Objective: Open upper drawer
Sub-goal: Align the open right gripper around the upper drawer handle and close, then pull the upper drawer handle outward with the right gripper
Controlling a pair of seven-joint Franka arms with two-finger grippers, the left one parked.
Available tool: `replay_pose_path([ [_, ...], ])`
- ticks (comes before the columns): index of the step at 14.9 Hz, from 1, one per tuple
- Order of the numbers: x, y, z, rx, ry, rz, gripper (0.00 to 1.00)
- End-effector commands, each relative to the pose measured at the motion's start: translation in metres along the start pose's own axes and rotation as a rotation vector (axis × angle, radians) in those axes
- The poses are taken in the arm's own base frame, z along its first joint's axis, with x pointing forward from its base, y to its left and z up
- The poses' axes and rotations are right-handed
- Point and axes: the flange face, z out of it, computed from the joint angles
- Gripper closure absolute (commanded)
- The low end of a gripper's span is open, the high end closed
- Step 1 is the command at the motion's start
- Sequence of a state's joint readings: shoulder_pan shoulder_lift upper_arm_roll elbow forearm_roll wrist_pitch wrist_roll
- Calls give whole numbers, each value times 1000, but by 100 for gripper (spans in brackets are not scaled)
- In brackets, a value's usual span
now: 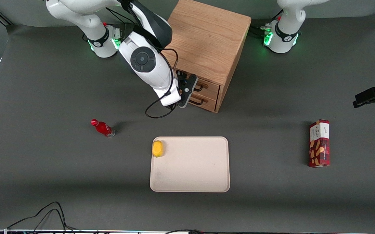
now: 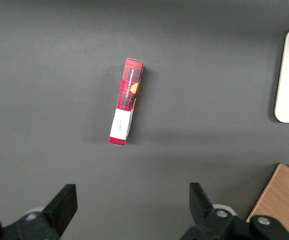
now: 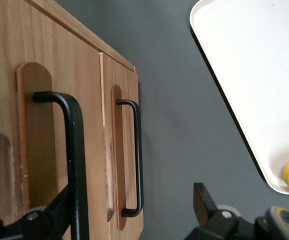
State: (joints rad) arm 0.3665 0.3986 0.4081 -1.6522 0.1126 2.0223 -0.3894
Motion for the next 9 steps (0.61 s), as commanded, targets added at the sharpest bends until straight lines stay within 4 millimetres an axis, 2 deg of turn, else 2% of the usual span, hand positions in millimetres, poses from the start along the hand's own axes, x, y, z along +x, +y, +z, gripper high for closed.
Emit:
replay_pose_path([
  [1, 0, 12, 7, -12, 14, 26, 0],
  [9, 0, 33, 7, -37, 20, 24, 0],
])
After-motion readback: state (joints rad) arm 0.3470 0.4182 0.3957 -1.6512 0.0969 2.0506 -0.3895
